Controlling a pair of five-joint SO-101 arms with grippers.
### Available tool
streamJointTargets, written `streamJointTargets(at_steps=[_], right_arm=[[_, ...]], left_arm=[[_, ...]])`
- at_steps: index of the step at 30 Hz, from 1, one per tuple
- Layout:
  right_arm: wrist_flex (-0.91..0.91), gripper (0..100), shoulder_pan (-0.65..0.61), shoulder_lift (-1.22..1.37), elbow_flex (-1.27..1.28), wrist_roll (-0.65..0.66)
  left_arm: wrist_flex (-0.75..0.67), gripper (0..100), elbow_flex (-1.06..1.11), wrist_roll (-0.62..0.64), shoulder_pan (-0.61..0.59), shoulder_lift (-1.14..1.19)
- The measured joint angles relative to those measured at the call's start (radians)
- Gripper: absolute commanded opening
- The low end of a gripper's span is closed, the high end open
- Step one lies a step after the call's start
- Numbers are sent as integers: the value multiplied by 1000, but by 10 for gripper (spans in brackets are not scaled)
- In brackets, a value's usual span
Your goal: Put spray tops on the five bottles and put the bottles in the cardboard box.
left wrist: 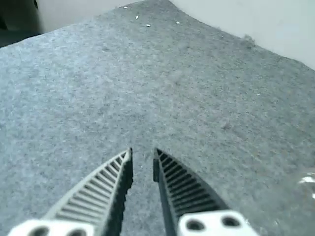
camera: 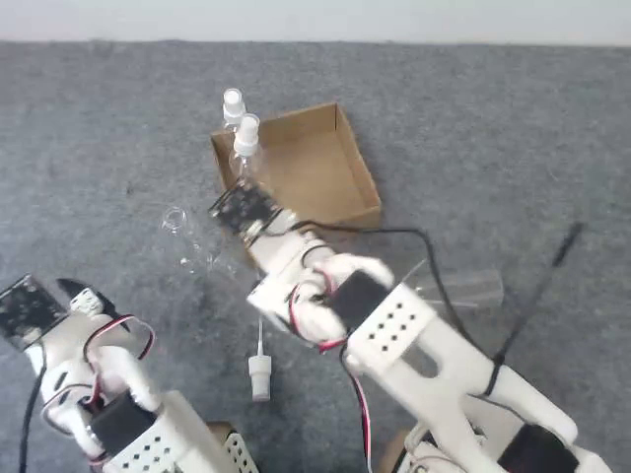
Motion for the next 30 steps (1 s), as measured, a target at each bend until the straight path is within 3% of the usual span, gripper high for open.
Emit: streamJointTargets(at_steps=[6,30], right_arm=[[-264,286,-61,0,72,-2],[-895,285,-95,397,74,-3]], left_arm=[[0,70,0,0,-5,0],[0,70,0,0,-5,0]])
